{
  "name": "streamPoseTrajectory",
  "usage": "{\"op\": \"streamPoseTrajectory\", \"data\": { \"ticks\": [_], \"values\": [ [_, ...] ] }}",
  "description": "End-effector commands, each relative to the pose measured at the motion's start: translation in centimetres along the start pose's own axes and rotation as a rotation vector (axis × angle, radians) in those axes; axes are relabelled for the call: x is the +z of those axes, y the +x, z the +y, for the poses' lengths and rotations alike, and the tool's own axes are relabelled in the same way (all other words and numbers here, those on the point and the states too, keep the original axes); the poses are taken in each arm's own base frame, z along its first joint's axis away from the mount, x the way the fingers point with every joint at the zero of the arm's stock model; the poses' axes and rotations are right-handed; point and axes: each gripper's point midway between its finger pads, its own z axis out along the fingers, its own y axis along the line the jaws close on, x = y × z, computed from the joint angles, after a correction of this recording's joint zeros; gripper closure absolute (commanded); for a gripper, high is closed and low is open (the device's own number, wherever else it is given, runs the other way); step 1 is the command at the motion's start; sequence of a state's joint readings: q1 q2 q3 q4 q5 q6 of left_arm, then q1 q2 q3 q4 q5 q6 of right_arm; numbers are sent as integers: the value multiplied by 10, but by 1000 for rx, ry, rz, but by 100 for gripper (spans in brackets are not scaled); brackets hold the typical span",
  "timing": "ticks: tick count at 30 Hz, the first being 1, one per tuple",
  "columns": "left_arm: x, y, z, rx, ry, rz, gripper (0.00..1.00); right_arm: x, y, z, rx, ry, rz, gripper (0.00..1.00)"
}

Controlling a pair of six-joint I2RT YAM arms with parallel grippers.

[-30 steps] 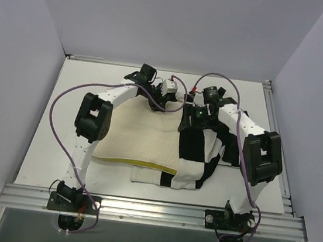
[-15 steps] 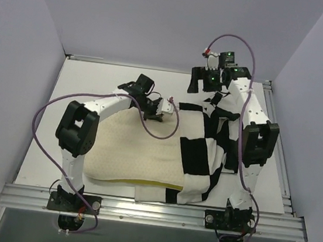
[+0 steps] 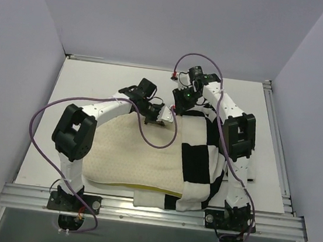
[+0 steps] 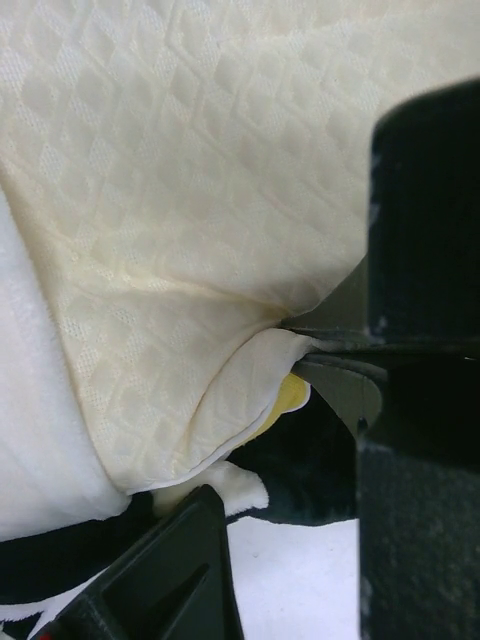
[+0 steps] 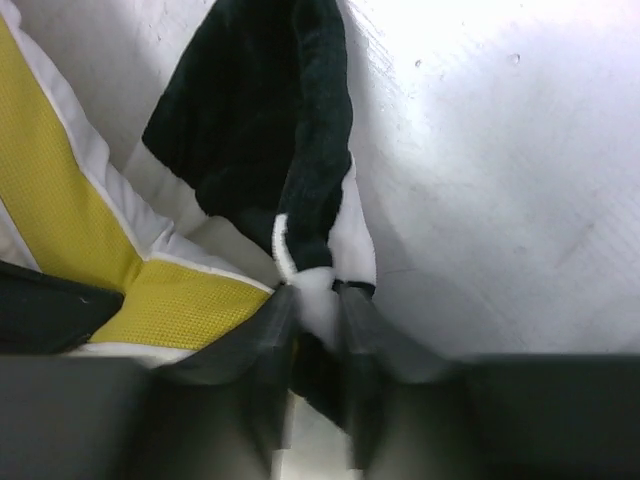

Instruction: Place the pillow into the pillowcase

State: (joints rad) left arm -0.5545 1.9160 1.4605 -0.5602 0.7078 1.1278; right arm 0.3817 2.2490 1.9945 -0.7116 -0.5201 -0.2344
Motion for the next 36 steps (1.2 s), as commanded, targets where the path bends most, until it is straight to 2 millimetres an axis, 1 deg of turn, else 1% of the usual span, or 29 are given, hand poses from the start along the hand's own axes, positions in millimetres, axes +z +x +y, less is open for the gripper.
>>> {"op": "streamPoseTrajectory", "data": {
  "ticks": [1, 4, 6, 7, 8, 9, 10, 11, 12, 13, 14, 15, 16, 17, 18, 19, 22, 24, 26, 27, 28, 29, 30, 31, 32, 33, 34, 35, 36],
  "values": [
    [-19, -42, 9, 134, -44, -92, 100, -13, 2, -4, 41, -14, 1, 84],
    [-16, -50, 11, 143, -49, -102, 100, -18, -5, 11, 59, -60, -15, 100],
    [-14, -52, 12, 149, -58, -107, 100, -24, -13, 32, 103, -142, -40, 100],
    [-13, -58, 12, 161, -63, -114, 100, -35, -26, 45, 121, -179, -78, 100],
    [-11, -65, 17, 174, -89, -130, 100, -44, -36, 62, 149, -259, -105, 100],
    [-8, -67, 15, 179, -95, -135, 100, -51, -52, 76, 234, -297, -139, 100],
    [-6, -73, 14, 179, -103, -146, 100, -61, -66, 95, 234, -332, -178, 100],
    [0, -87, 13, 214, -112, -171, 100, -68, -85, 108, 213, -357, -244, 100],
    [3, -94, 11, 228, -113, -178, 100, -74, -94, 119, 206, -372, -273, 100],
    [6, -97, 7, 227, -111, -182, 100, -86, -102, 140, 254, -411, -292, 100],
    [6, -104, 11, 243, -134, -198, 100, -90, -108, 147, 284, -436, -312, 100],
    [7, -109, 8, 247, -134, -208, 100, -85, -117, 146, 301, -441, -357, 100],
    [8, -105, 6, 236, -136, -200, 100, -88, -120, 148, 378, -442, -366, 100],
    [7, -104, 6, 235, -146, -200, 100, -85, -121, 142, 405, -432, -377, 100],
    [6, -99, 7, 223, -157, -194, 100, -77, -120, 135, 424, -423, -387, 100],
    [5, -90, 1, 204, -158, -185, 100, -69, -120, 127, 441, -388, -393, 100],
    [-12, -73, 11, 157, -224, -173, 100, -53, -119, 108, 473, -323, -400, 100],
    [-22, -57, 20, 80, -271, -161, 100, -55, -134, 108, 455, -333, -454, 100],
    [-41, -30, 39, -21, -342, -135, 100, -63, -161, 109, 420, -357, -518, 100],
    [-47, -16, 50, -60, -375, -106, 100, -68, -169, 109, 396, -356, -541, 65],
    [-54, -5, 57, -93, -402, -91, 100, -79, -176, 107, 369, -346, -574, 48],
    [-73, 17, 71, -164, -458, -72, 100, -85, -176, 99, 366, -306, -588, 36],
    [-87, 29, 84, -198, -514, -42, 100, -93, -172, 89, 306, -259, -600, 27],
    [-92, 47, 92, -247, -539, -20, 100, -117, -169, 79, 290, -218, -625, 14],
    [-108, 69, 97, -314, -575, 7, 100, -117, -151, 64, 313, -159, -582, 14],
    [-114, 83, 104, -344, -595, 29, 100, -124, -141, 55, 311, -130, -573, 14],
    [-121, 95, 105, -371, -624, 66, 100, -152, -132, 44, 263, -72, -604, 14],
    [-128, 106, 106, -395, -646, 87, 100, -156, -118, 36, 255, -27, -586, 15],
    [-129, 109, 105, -413, -652, 99, 94, -148, -90, 26, 274, 21, -513, 18]
  ]
}}
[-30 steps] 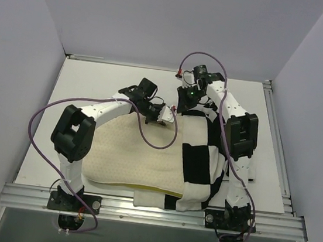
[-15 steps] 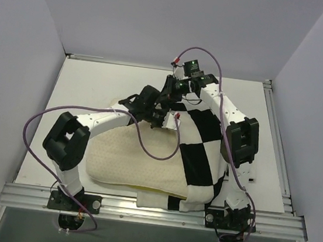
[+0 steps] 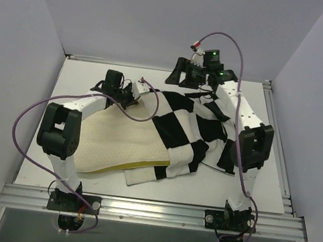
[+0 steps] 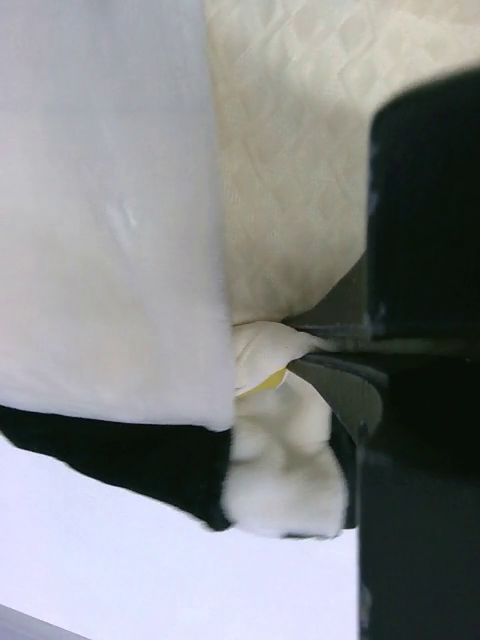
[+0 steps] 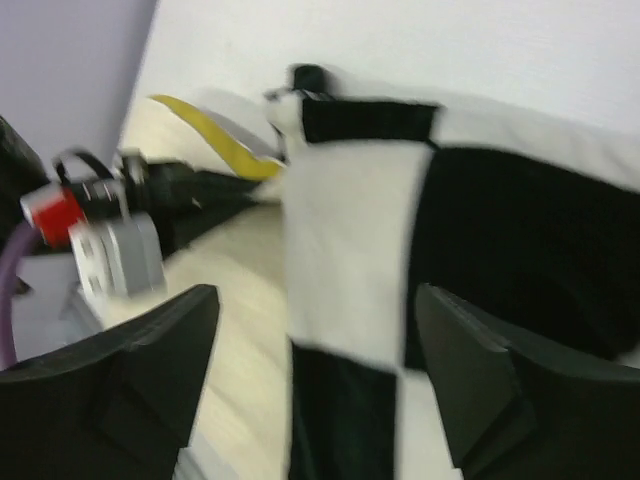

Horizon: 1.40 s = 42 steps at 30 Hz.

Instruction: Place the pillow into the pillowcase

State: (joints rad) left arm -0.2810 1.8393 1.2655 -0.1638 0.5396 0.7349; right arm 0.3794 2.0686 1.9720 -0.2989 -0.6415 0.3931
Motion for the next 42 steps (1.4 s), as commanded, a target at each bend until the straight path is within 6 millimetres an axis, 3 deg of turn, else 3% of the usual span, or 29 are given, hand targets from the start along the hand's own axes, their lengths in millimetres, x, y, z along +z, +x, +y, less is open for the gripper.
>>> {"op": "streamPoseTrajectory", "data": {
  "ticks": [1, 2, 3, 4, 5, 6, 8, 9, 11, 12, 14, 15, 16, 19, 21, 23, 26, 28, 29, 30, 31, 32, 33, 35, 36, 38, 40, 41, 42],
  "values": [
    [-24, -11, 52, -52, -192, 18, 85, -94, -4, -23, -195, 175, -34, 26],
    [-29, -10, 47, -89, -181, 30, 63, -104, 15, -28, -195, 209, 20, 30],
    [-43, -24, 45, -108, -185, 2, 55, -106, 44, -38, -190, 229, 92, 41],
    [-51, -34, 39, -155, -176, -22, 48, -121, 52, -29, -207, 227, 98, 45],
    [-58, -36, 22, -179, -126, -30, 38, -126, 76, -24, -205, 220, 165, 49],
    [-79, -58, 14, -158, -127, -78, 34, -126, 107, -28, -184, 225, 240, 56],
    [-94, -56, -20, -153, -61, -68, 23, -133, 141, -7, -219, 197, 296, 57],
    [-110, -71, -37, -117, -52, -91, 21, -132, 165, -6, -227, 198, 342, 55],
    [-116, -52, -82, -98, 46, -19, 18, -132, 179, 7, -286, 204, 341, 52],
    [-126, -56, -100, -57, 48, -13, 16, -127, 194, 19, -293, 189, 370, 46],
    [-126, -26, -144, -68, 128, 63, 8, -120, 203, 20, -293, 217, 386, 38],
    [-132, -22, -151, -48, 104, 75, 6, -113, 213, 22, -301, 214, 411, 34],
    [-129, -18, -172, -19, 143, 90, 6, -107, 218, 21, -302, 220, 417, 34],
    [-124, 10, -201, 20, 157, 181, 3, -91, 229, 17, -327, 276, 441, 34],
    [-121, 31, -214, 33, 176, 235, 3, -82, 233, 9, -353, 321, 455, 34],
    [-119, 48, -213, 83, 152, 284, 2, -75, 233, 13, -378, 324, 459, 37],
    [-116, 71, -205, 151, 105, 346, 3, -63, 237, 1, -376, 368, 486, 44],
    [-115, 77, -201, 187, 90, 359, 4, -55, 240, -6, -373, 394, 505, 56],
    [-115, 82, -201, 193, 84, 373, 10, -54, 240, -8, -369, 400, 508, 62],
    [-115, 83, -202, 196, 85, 371, 15, -55, 241, -7, -367, 395, 511, 75],
    [-112, 81, -203, 193, 91, 357, 32, -55, 241, -4, -364, 382, 510, 86],
    [-111, 78, -204, 187, 98, 348, 32, -56, 239, 0, -359, 368, 501, 86],
    [-108, 77, -206, 173, 120, 346, 51, -60, 234, 8, -360, 346, 483, 96],
    [-102, 66, -210, 121, 148, 320, 77, -62, 231, 27, -344, 250, 470, 100],
    [-94, 46, -214, 61, 187, 272, 97, -68, 220, 35, -323, 220, 434, 100],
    [-84, 11, -208, -12, 185, 175, 100, -71, 206, 67, -275, 64, 399, 100],
    [-74, -44, -200, -115, 197, 23, 100, -81, 189, 95, -161, -52, 360, 100],
    [-72, -61, -195, -150, 188, -26, 100, -87, 181, 129, -118, -216, 355, 100],
    [-71, -77, -187, -188, 172, -70, 100, -93, 179, 148, -70, -303, 361, 100]
  ]
}}
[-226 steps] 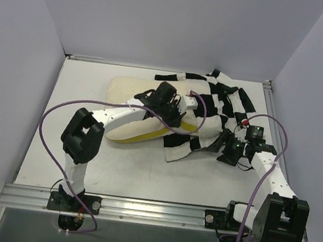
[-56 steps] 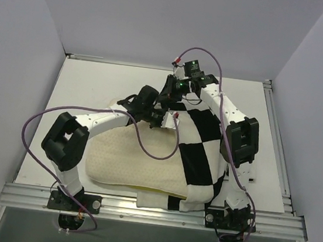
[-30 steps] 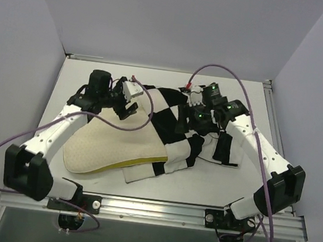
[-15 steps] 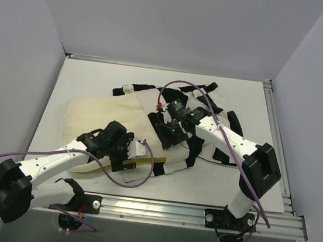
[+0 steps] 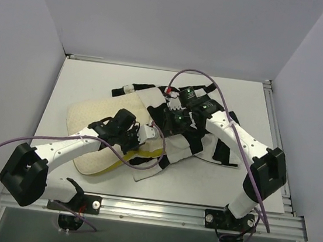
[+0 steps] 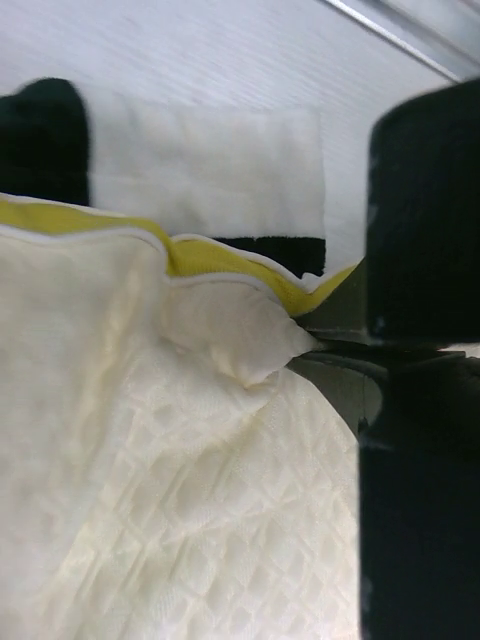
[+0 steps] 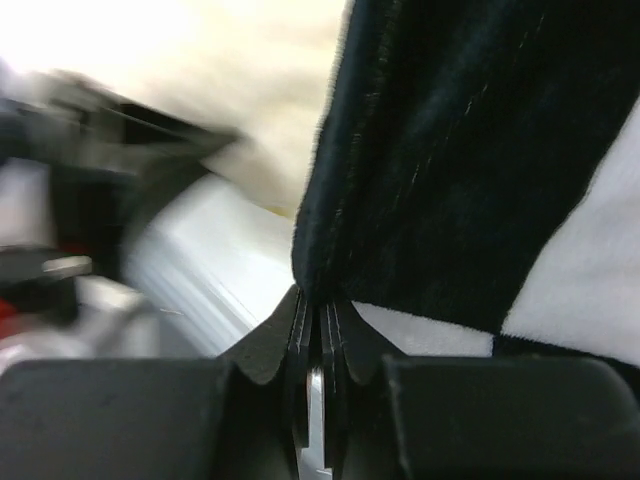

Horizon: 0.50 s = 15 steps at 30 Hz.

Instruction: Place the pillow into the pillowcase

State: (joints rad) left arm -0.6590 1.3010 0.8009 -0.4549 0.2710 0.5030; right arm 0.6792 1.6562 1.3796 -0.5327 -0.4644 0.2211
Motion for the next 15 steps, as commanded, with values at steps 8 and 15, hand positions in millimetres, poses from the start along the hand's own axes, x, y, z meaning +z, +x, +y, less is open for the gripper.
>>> {"op": "streamPoseTrajectory", "data": {
  "ticks": [8, 15],
  "values": [
    [-72, -153, 53, -365, -63, -579, 100, -40, -68, 35, 372, -411, -219, 100],
    [-77, -155, 55, -441, -62, -605, 100, -31, -50, 29, 162, -280, -238, 100]
  ]
}}
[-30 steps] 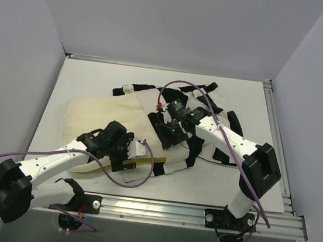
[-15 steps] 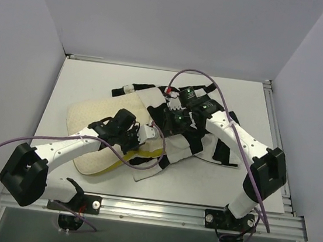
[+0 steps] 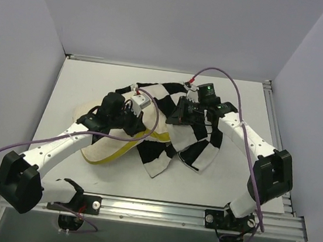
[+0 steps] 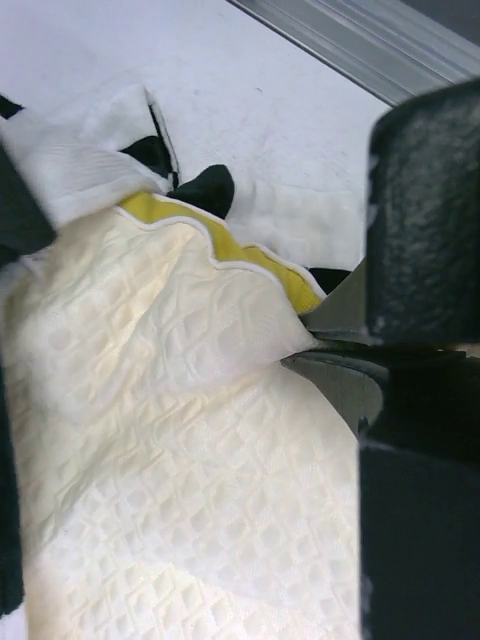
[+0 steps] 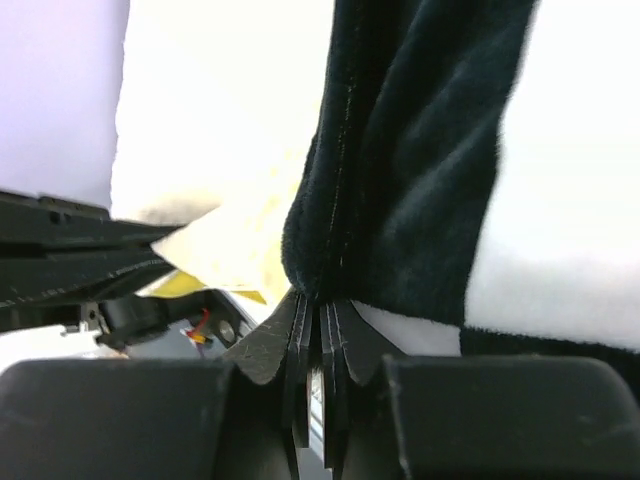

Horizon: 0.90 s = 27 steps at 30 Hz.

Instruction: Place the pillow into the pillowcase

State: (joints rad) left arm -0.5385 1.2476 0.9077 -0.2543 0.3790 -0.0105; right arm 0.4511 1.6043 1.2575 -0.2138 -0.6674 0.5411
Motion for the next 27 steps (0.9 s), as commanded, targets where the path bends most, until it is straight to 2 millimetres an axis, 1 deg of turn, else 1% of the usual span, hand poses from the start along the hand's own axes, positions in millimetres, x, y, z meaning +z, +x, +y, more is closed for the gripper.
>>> {"op": "streamPoseTrajectory", "data": {
  "ticks": [1, 2, 3, 4, 5, 6, 7, 8, 9, 10, 11, 12, 13, 14, 15, 16, 17, 18, 19, 20, 21, 22, 23, 25, 26, 27],
  "values": [
    [-6, -70, -23, 19, 70, -226, 100, 1, 41, 74, -216, -166, 103, 100],
    [-3, -69, -21, 16, 62, -220, 100, 1, 59, 95, -250, -242, 175, 100],
    [1, -65, -16, 13, 47, -207, 100, 5, 79, 111, -264, -289, 243, 100],
    [3, -60, -13, 13, 38, -192, 100, 4, 84, 125, -250, -348, 260, 100],
    [2, -57, -10, 24, 31, -183, 100, 2, 88, 135, -218, -410, 286, 97],
    [2, -48, -7, 57, 23, -163, 100, 0, 80, 138, -128, -427, 283, 90],
    [-1, -38, 0, 57, 11, -140, 100, 3, 70, 136, -122, -450, 247, 81],
    [-3, -30, 3, 89, 7, -122, 100, 1, 62, 130, -103, -446, 231, 59],
    [-7, -17, 8, 145, 2, -97, 100, 1, 52, 119, -77, -429, 216, 52],
    [-10, 0, 9, 159, 12, -48, 100, -7, 35, 92, -31, -376, 187, 47],
    [-14, 9, 13, 183, 12, -31, 100, -15, 23, 75, -12, -343, 162, 40],
    [-15, 34, 16, 234, 24, 31, 100, -34, 13, 44, 61, -263, 142, 38],
    [-16, 45, 17, 258, 28, 59, 100, -44, 7, 19, -7, -194, 108, 38],
    [-19, 51, 18, 274, 31, 69, 100, -55, 5, -1, -6, -119, 88, 36],
    [-20, 60, 18, 304, 43, 85, 100, -69, 10, -33, 22, 40, 73, 36],
    [-19, 70, 15, 314, 65, 98, 100, -85, 6, -67, 18, 139, 39, 38],
    [-19, 73, 13, 324, 70, 103, 100, -92, 18, -87, 29, 211, 50, 44],
    [-18, 74, 13, 337, 79, 104, 100, -99, 29, -112, 35, 317, 71, 48],
    [-17, 77, 12, 339, 84, 113, 100, -101, 38, -124, 28, 357, 97, 50],
    [-16, 81, 14, 340, 83, 128, 100, -97, 50, -136, 1, 386, 155, 51],
    [-15, 82, 15, 349, 84, 134, 100, -94, 65, -146, 22, 410, 214, 51],
    [-14, 84, 15, 354, 88, 142, 100, -90, 73, -155, 40, 425, 252, 51],
    [-13, 85, 17, 361, 88, 150, 100, -81, 84, -166, 71, 437, 316, 50],
    [-14, 87, 19, 384, 83, 164, 100, -74, 93, -181, 103, 469, 370, 48],
    [-15, 87, 21, 392, 78, 169, 100, -68, 99, -193, 125, 490, 413, 47],
    [-17, 90, 23, 404, 77, 183, 100, -68, 100, -200, 123, 513, 429, 46]
  ]
}}
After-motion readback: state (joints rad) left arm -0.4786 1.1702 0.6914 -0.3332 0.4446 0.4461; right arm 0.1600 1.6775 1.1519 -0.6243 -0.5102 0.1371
